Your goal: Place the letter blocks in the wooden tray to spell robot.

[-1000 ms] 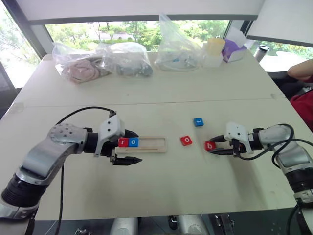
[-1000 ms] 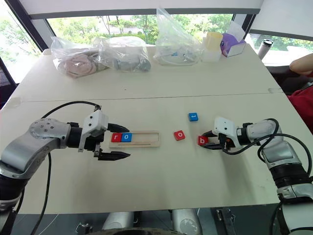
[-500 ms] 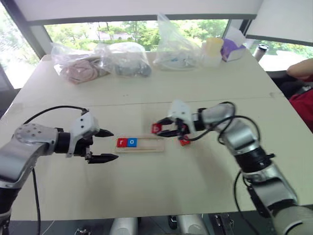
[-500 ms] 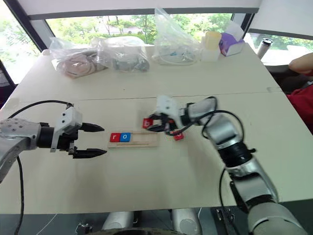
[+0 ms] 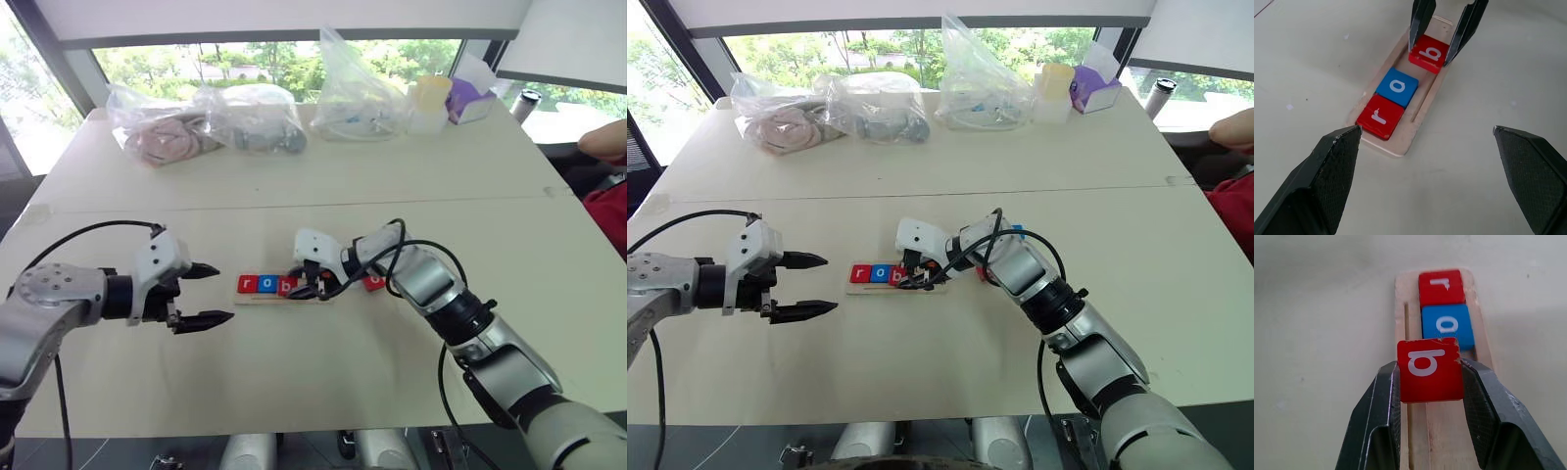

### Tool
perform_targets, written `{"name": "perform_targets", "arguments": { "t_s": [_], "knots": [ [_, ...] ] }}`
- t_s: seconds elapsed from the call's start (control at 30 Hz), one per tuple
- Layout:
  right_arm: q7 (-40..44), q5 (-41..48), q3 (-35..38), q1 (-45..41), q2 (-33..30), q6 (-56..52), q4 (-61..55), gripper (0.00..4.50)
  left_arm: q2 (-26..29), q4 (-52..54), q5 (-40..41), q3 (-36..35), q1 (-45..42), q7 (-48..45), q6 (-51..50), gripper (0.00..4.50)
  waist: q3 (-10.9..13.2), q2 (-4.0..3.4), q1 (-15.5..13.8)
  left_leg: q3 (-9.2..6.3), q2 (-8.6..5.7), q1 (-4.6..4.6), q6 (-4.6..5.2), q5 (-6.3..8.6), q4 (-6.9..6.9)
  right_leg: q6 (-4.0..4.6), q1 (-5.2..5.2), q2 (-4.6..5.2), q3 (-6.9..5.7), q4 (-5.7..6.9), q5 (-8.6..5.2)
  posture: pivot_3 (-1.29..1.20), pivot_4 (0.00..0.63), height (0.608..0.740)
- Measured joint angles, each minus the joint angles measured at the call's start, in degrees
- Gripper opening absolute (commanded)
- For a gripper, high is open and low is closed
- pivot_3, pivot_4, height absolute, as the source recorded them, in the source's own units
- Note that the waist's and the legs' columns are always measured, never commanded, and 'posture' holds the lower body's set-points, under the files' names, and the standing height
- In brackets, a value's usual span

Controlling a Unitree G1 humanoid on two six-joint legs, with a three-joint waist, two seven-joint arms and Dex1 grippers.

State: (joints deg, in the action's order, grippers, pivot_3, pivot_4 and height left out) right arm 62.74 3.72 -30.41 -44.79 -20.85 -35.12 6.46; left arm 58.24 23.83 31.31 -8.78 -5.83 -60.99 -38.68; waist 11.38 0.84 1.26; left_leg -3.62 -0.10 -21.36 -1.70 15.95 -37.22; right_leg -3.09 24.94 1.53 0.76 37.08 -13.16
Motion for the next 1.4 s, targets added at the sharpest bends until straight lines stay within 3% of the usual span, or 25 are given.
{"name": "perform_targets", "arguments": {
  "t_s": [0.5,0.73,1.2,1.4],
  "knots": [
    [-2.81,-1.58,0.22,-1.29,3.66,1.96,6.36,1.15,0.25,0.56,0.94,0.09,-0.34,0.18,-0.88,4.50,0.00,0.00,-0.05,0.01,0.01,-0.01,0.00,0.00,0.00,0.00,0.01,-0.01,0.00,0.00,0.01,0.00,0.150,0.740],
    [-2.95,-1.88,0.23,-1.40,4.22,2.94,6.87,4.47,0.12,0.57,0.89,0.25,-0.74,0.28,-0.85,4.50,0.00,0.00,-0.05,0.01,0.00,-0.01,0.00,0.00,0.00,0.00,0.01,-0.01,0.00,0.00,0.01,0.00,0.150,0.740],
    [-2.87,-2.33,2.90,-1.84,2.47,3.59,2.70,4.47,-1.12,-0.27,0.43,2.19,-2.89,1.22,-0.69,4.50,0.00,0.00,-0.01,0.01,0.00,-0.01,0.00,0.00,0.00,0.00,0.01,-0.01,0.00,-0.01,0.01,0.00,0.150,0.740],
    [-3.99,-4.47,2.78,-1.85,2.46,9.77,6.53,4.47,-1.63,-0.48,0.38,3.24,-3.38,1.26,-0.51,4.50,0.00,0.00,-0.04,0.02,0.00,-0.02,0.00,0.00,0.00,0.00,0.02,-0.01,0.01,-0.01,0.01,0.00,0.150,0.740]
  ]
}}
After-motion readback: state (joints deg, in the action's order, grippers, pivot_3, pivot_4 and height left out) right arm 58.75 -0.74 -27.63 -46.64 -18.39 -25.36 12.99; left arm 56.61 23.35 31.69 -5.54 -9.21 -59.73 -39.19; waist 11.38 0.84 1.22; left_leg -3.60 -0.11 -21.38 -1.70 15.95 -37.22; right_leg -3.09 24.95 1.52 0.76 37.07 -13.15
